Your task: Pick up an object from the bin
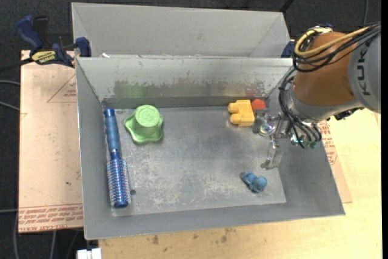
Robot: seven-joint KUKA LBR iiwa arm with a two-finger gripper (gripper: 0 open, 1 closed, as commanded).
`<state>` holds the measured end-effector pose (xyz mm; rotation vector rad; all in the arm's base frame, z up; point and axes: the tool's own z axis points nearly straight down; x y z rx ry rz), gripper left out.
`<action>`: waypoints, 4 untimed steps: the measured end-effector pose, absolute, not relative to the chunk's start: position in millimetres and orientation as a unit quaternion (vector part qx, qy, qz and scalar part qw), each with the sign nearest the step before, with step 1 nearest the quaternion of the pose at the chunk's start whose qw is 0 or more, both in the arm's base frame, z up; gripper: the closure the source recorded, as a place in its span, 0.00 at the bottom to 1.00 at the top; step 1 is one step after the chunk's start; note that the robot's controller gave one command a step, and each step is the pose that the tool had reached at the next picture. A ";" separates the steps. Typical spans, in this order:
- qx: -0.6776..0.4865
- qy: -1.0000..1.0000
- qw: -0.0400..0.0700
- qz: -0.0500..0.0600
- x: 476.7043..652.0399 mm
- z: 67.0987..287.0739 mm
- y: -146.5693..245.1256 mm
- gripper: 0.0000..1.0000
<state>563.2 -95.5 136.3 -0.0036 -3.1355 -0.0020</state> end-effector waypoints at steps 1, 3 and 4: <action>-0.022 -1.000 0.002 0.000 505.3 66.9 -117.7 0.00; 0.202 -0.979 -0.005 0.002 514.3 129.4 -152.5 0.00; 0.200 -0.980 -0.009 0.002 486.9 70.2 -142.0 0.00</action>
Offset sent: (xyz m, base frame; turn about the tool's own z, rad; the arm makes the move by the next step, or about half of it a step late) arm -0.0554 -0.0212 -0.0661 0.0358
